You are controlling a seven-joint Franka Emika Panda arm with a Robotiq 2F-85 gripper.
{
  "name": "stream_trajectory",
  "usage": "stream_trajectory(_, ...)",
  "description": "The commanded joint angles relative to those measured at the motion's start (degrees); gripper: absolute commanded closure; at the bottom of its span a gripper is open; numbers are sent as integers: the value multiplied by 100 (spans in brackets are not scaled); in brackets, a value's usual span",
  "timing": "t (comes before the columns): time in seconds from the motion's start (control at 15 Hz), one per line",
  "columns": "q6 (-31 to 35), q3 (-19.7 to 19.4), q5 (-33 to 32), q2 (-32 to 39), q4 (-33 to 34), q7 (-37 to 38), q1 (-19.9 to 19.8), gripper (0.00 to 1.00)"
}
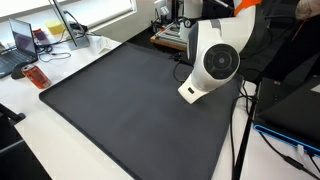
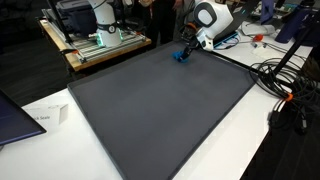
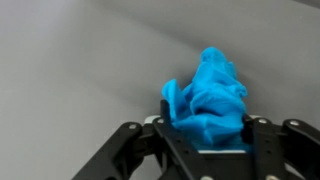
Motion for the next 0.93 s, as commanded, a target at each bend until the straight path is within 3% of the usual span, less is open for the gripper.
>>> stream_trajectory(0.0, -200, 96, 160, 18, 117, -118, -103, 78)
stream_trajectory(0.2, -125, 128, 289, -98, 48, -151, -200, 95)
stream_trajectory(0.33, 261, 147, 474, -415, -247, -133, -350, 100)
stream_trajectory(0.87, 2068, 49, 1299, -2539, -2204, 46, -984, 99)
